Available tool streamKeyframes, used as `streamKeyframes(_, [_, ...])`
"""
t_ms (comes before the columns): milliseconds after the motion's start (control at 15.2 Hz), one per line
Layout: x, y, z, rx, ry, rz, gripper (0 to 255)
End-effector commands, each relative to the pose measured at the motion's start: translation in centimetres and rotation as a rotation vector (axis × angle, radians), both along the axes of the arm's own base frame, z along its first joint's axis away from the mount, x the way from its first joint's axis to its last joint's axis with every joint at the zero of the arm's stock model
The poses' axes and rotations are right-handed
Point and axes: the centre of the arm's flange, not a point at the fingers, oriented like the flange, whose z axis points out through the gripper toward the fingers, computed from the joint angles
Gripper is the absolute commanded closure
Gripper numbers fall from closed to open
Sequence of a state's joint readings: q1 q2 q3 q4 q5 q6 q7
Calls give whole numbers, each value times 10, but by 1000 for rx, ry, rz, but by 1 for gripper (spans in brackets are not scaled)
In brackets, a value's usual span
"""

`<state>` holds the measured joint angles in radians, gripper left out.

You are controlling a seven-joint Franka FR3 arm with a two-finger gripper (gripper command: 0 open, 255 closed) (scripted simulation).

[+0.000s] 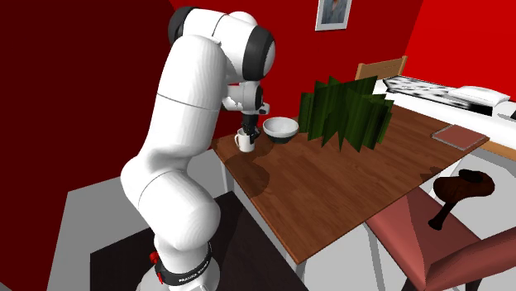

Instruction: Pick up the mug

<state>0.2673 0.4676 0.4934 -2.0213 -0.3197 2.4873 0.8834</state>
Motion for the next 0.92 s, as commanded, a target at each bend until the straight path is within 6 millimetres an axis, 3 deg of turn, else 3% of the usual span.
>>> streamKeyframes(0, [1,1,11,0,0,0,255])
streamKeyframes(726, [1,1,69,0,0,0,255])
streamKeyframes(858, [1,1,70,0,0,0,255])
